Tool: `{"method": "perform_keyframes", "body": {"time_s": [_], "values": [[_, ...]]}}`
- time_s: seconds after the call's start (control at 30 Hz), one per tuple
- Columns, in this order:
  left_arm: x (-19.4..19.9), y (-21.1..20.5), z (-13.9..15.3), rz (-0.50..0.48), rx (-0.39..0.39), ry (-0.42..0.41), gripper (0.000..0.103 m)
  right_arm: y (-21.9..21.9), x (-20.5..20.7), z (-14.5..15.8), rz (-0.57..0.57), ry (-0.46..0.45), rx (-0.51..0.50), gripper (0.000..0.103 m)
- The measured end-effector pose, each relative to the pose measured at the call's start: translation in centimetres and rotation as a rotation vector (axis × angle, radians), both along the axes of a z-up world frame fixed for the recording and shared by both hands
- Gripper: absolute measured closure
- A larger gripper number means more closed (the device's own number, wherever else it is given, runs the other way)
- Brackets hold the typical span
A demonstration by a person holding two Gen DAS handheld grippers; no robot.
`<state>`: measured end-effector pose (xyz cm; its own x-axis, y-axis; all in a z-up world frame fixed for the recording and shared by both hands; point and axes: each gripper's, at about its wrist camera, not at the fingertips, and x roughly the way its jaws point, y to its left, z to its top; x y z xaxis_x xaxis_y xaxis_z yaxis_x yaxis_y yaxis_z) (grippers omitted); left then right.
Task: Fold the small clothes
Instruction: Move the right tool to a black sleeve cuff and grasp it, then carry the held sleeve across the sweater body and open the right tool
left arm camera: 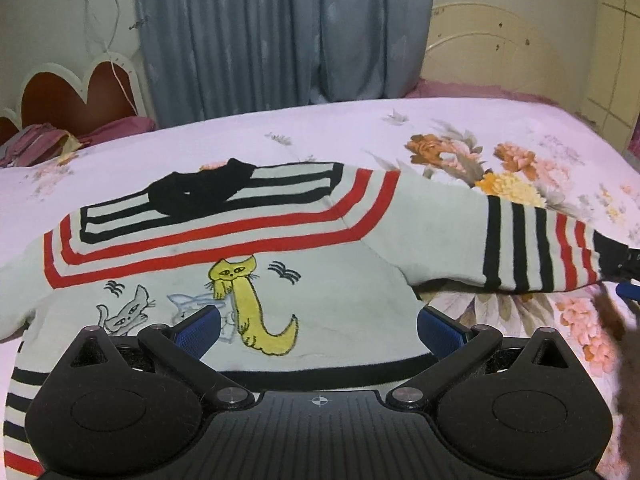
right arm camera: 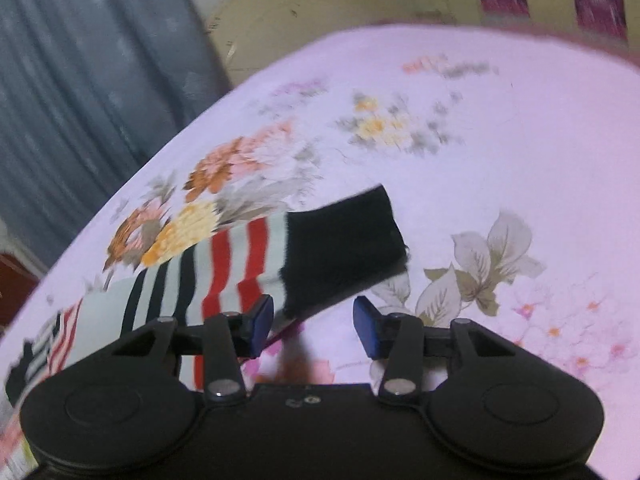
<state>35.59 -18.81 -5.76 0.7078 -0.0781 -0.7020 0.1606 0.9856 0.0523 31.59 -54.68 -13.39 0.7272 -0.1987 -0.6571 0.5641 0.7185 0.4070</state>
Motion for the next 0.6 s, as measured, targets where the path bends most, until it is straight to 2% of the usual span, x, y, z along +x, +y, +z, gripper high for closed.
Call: {"method": "perform_keyframes", "body": {"time_s": [0.13, 0.2, 0.27, 0.33, 0.37, 0.4, 0.47, 0.5, 0.6], "values": [[1.3, -0.2, 0.0, 0.030, 0.010, 0.008, 0.000, -0.2, 0.8, -0.5, -0.010, -0.034, 0.017, 0.060], [1.9, 0.0, 0.1, 0.048, 0.005, 0.011, 0.000, -0.3, 1.0, -0.6, -0.022, -0.052, 0.020, 0.066], [2.3, 0.4, 0.4, 0.058, 0.005, 0.003, 0.000, -0.4, 1.3, -0.8, -0.038, -0.051, 0.013, 0.087], [2.8, 1.0, 0.6, 0.070, 0.019, -0.015, 0.000, -0.9, 1.3, -0.5, -0.055, -0.062, -0.011, 0.095], [3.1, 1.6, 0.7, 0.081, 0.025, -0.022, 0.000, -1.1, 1.3, -0.2, -0.071, -0.073, -0.034, 0.095], [3.4, 2.2, 0.7, 0.092, 0.028, -0.021, 0.000, -1.0, 1.7, 0.1, -0.070, -0.049, -0.088, 0.095], [4.4, 3.7, 0.2, 0.087, 0.006, 0.025, 0.000, -1.1, 3.1, -0.3, -0.021, 0.028, -0.112, 0.096], [4.8, 4.6, -0.2, 0.086, -0.007, 0.052, 0.000, -0.9, 3.4, 0.2, -0.012, 0.018, -0.143, 0.096], [5.2, 7.3, -0.9, 0.129, -0.032, 0.060, 0.000, 1.3, 4.3, 2.3, 0.067, -0.048, -0.234, 0.096]]}}
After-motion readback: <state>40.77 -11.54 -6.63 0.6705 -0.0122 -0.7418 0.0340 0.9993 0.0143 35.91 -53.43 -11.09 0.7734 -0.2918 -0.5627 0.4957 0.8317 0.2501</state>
